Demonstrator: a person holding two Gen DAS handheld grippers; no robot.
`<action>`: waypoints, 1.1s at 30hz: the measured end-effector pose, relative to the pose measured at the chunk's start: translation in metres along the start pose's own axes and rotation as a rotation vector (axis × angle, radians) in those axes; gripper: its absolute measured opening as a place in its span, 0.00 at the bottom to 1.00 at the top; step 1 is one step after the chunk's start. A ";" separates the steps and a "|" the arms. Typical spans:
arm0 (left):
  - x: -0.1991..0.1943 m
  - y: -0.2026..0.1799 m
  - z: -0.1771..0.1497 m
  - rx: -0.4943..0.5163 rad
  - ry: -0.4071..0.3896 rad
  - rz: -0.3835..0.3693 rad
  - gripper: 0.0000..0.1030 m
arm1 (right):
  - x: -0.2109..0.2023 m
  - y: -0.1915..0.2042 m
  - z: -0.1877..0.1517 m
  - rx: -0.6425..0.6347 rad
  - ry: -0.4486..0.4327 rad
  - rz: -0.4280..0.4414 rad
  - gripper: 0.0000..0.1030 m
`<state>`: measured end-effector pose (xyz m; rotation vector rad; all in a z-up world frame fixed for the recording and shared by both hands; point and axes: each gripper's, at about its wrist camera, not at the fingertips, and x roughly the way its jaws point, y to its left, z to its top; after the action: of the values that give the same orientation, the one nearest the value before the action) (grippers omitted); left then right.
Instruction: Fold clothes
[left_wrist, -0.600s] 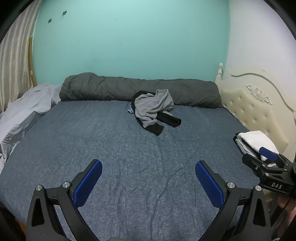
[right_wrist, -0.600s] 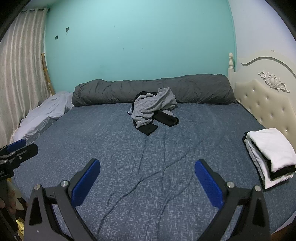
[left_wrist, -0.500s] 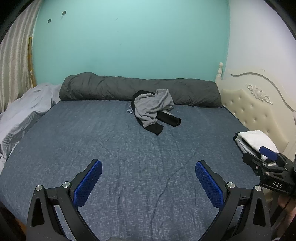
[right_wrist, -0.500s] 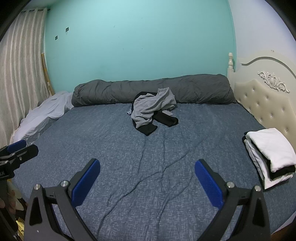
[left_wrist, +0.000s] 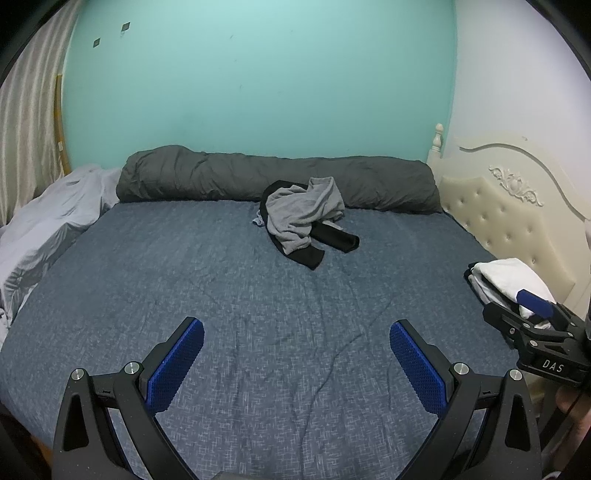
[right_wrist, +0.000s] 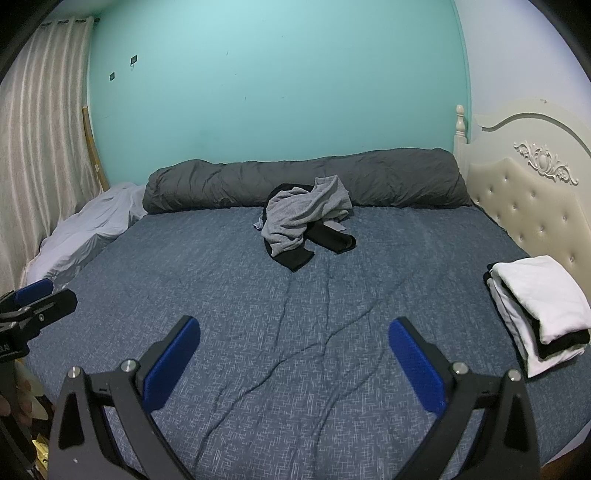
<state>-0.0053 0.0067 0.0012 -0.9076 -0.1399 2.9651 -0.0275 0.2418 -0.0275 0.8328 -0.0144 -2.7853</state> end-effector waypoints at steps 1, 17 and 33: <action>0.000 0.000 0.000 0.000 -0.001 -0.001 1.00 | 0.000 0.000 0.000 0.000 -0.001 0.000 1.00; -0.003 -0.004 0.003 0.005 -0.004 -0.012 1.00 | -0.005 -0.003 0.003 0.002 -0.007 0.001 1.00; -0.001 -0.003 0.001 0.004 0.000 -0.016 1.00 | -0.001 -0.004 0.002 0.007 -0.003 0.000 1.00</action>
<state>-0.0052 0.0096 0.0028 -0.9013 -0.1407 2.9501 -0.0287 0.2457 -0.0258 0.8296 -0.0243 -2.7881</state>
